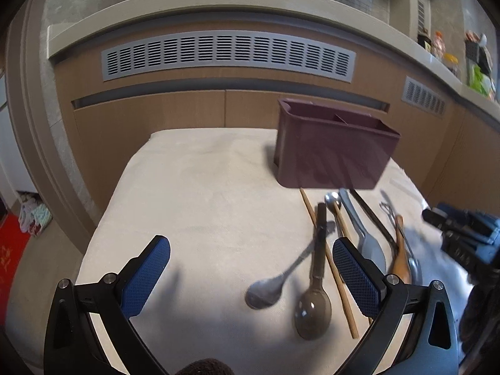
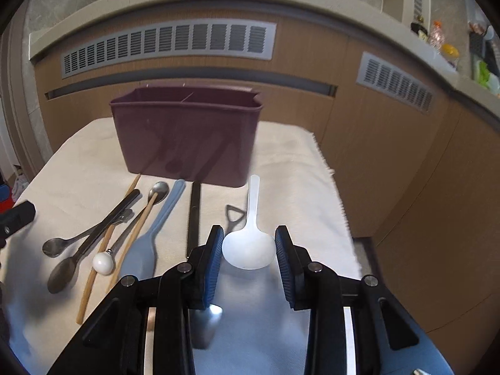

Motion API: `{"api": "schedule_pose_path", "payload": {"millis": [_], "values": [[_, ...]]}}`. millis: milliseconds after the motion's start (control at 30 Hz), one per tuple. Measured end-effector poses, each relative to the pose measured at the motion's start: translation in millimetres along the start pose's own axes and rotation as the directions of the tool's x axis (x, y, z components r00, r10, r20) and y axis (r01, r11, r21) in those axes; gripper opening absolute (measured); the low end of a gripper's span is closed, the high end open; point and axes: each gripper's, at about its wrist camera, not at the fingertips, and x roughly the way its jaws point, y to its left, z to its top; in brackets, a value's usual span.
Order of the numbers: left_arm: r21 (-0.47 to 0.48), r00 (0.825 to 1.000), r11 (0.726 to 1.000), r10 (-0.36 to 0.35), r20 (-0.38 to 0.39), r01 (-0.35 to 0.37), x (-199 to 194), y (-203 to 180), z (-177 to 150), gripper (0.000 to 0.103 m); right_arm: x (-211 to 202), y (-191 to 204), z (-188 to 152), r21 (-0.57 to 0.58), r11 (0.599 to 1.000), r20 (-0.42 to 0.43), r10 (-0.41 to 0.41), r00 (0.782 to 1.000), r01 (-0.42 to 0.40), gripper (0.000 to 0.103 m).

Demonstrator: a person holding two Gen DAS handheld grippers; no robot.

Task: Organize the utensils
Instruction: 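Grasp the white plastic spoon handle with the right tool while the left tool approaches the dark spoon, then close the left tool on the dark brown spoon's black handle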

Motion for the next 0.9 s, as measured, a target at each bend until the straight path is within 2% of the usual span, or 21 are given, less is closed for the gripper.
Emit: {"api": "schedule_pose_path", "payload": {"millis": [233,333,433,500,533,567,600,700,767,900], "values": [[0.060,0.998,0.997,-0.054,-0.035,0.056,-9,-34,-15,0.103,-17,-25,-11,0.029,0.996,0.009,0.086,0.996,-0.086,0.032],[0.028,0.998,0.998,-0.063,-0.032,0.064,-16,-35,-17,0.103,-16,-34,-21,0.055,0.991,-0.003,0.122,0.993,-0.122,0.032],[-0.030,0.992,0.993,-0.116,-0.050,0.115,-18,-26,-19,0.103,-14,-41,-32,0.086,0.985,-0.015,0.153,0.988,-0.151,0.032],[-0.025,0.995,0.996,-0.083,-0.048,0.081,-19,-25,-22,0.102,-12,-44,-39,0.106,0.981,-0.021,0.166,0.986,-0.163,0.032],[0.008,0.996,0.998,-0.063,-0.061,0.064,-17,-29,-24,0.102,-11,-45,-41,0.115,0.979,-0.024,0.174,0.985,-0.170,0.032],[0.035,0.995,0.998,-0.057,-0.077,0.060,-16,-31,-27,0.096,-10,-46,-43,0.122,0.977,-0.025,0.180,0.983,-0.176,0.032],[0.063,0.994,0.997,-0.048,-0.102,0.055,-13,-35,-30,0.083,-9,-47,-44,0.128,0.975,-0.025,0.186,0.982,-0.181,0.032],[0.068,0.980,0.995,-0.061,-0.188,0.075,0,-38,-41,0.067,-9,-48,-47,0.137,0.972,-0.018,0.196,0.980,-0.192,0.032],[0.062,0.974,0.994,-0.072,-0.217,0.087,5,-40,-46,0.067,-10,-48,-48,0.138,0.970,-0.014,0.202,0.979,-0.198,0.032],[0.059,0.975,0.996,-0.058,-0.214,0.072,11,-45,-47,0.067,-9,-47,-48,0.132,0.971,-0.014,0.204,0.979,-0.200,0.032]]}}
